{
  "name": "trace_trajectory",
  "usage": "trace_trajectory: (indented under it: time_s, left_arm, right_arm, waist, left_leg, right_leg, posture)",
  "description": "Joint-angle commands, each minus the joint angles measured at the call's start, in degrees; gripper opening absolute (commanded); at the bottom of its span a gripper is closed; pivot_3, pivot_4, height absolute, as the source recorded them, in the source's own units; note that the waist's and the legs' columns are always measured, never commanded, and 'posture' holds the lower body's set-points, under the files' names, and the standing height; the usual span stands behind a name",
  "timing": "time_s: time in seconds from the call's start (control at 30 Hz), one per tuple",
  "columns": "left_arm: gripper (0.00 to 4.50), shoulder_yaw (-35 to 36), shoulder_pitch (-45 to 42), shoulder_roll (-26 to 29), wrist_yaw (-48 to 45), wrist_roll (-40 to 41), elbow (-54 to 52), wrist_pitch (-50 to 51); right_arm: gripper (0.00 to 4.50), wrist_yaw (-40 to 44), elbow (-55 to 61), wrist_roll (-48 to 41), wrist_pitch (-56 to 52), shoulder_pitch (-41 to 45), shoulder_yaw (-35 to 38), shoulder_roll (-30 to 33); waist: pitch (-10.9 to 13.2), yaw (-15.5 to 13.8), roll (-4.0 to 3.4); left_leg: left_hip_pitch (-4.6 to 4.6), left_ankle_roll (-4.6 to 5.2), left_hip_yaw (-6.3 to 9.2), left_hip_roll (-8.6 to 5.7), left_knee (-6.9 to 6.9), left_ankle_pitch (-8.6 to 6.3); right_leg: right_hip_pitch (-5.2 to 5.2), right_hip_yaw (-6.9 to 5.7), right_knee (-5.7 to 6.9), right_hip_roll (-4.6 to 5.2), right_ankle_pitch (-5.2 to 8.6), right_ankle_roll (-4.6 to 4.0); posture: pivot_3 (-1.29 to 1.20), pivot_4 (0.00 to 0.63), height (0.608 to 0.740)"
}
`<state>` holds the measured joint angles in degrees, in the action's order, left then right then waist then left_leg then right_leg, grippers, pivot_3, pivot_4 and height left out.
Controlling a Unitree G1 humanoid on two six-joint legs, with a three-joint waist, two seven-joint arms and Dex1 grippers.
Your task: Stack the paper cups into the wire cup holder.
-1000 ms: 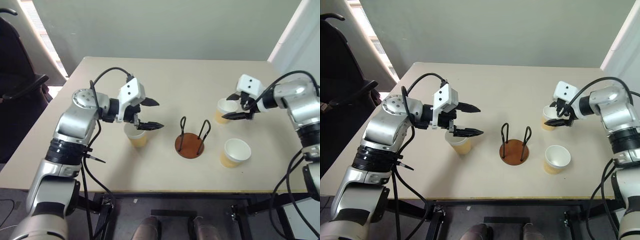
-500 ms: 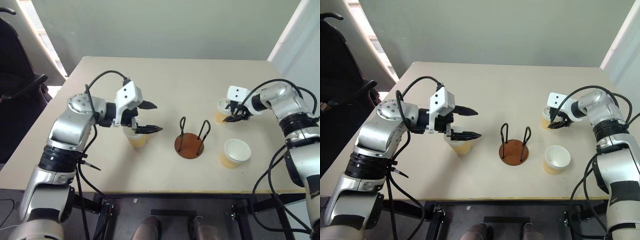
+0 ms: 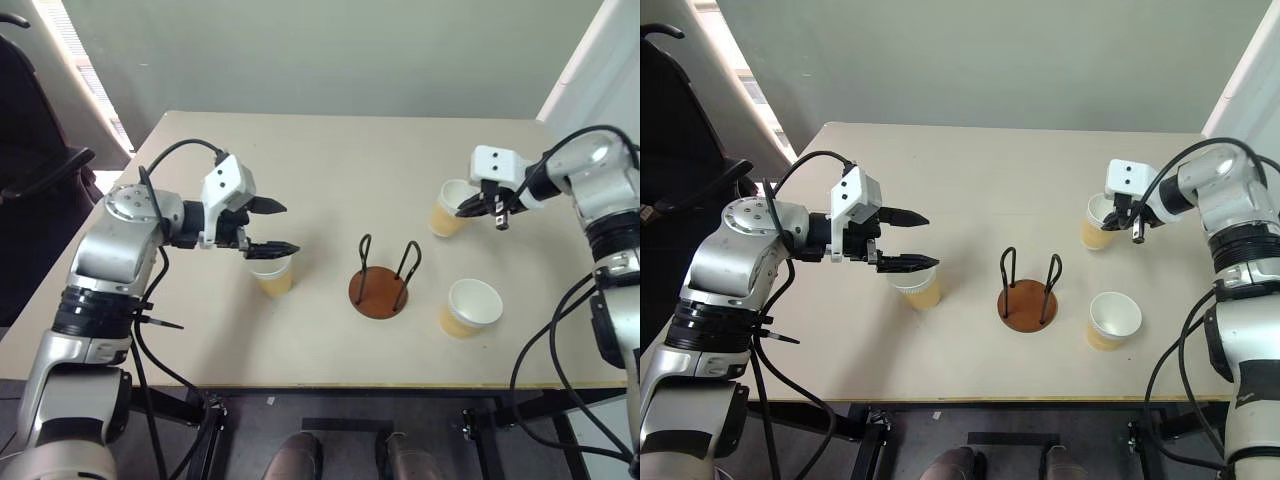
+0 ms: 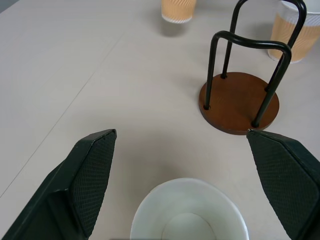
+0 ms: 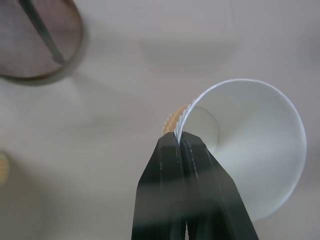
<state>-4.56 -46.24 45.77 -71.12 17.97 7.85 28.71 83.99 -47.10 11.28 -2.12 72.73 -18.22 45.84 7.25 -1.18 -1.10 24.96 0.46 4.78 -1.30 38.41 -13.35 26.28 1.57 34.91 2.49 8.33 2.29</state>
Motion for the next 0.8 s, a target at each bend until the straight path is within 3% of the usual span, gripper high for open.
trace_trajectory:
  time_s: [0.03, 0.23, 0.33, 0.53, 0.8]
  left_arm:
    - [4.50, 2.19, -1.76, 0.75, -0.65, 1.37, -1.47, -0.23]
    - [4.50, 2.23, -1.90, 1.28, -2.40, 2.75, -2.04, -0.36]
    - [4.50, 2.10, -2.54, 0.74, -3.27, 3.57, -1.80, -0.48]
    - [4.50, 1.32, -3.82, -0.08, -3.54, 3.12, -0.59, -1.62]
    - [4.50, 1.63, -3.47, -0.34, -3.57, 3.09, -0.84, -1.97]
  right_arm:
    - [0.04, 5.16, 10.68, -3.53, -3.70, 1.10, 3.37, 3.52]
    - [0.04, 8.51, 41.64, -18.86, -20.83, 0.05, 1.60, 10.76]
    - [0.04, 8.51, 51.15, -23.65, -26.99, 0.86, 1.58, 11.81]
    - [0.04, 8.41, 60.10, -26.93, -33.07, -2.11, 1.44, 10.07]
    - [0.04, 8.31, 58.80, -25.28, -30.59, -5.29, -0.16, 8.80]
  waist:
    - [0.00, -0.02, 0.00]
    - [0.00, 0.13, 0.00]
    - [0.00, 0.36, 0.01]
    - [0.00, 0.50, 0.02]
    - [0.00, 0.53, 0.02]
  left_leg:
    - [0.00, -0.03, 0.00, 0.00, -0.06, 0.02]
    - [0.01, -0.20, 0.01, 0.07, -0.28, 0.06]
    - [-0.01, -0.23, 0.02, 0.09, -0.27, 0.05]
    - [-0.01, -0.05, 0.07, 0.05, -0.11, 0.13]
    - [-0.02, 0.20, 0.09, 0.05, -0.07, 0.23]
  right_leg:
    - [0.03, 0.00, 0.01, 0.00, 0.00, 0.00]
    - [0.12, -0.05, 0.02, -0.07, 0.21, -0.26]
    - [0.11, -0.05, 0.03, -0.11, 0.28, -0.31]
    - [0.05, -0.04, 0.07, -0.10, 0.48, -0.65]
    - [0.05, -0.04, 0.17, -0.10, 0.36, -0.63]
  posture:
    - [0.00, 0.150, 0.740]
    - [0.00, 0.150, 0.740]
    - [0.00, 0.150, 0.740]
    - [0.00, 0.150, 0.740]
    - [0.00, 0.150, 0.740]
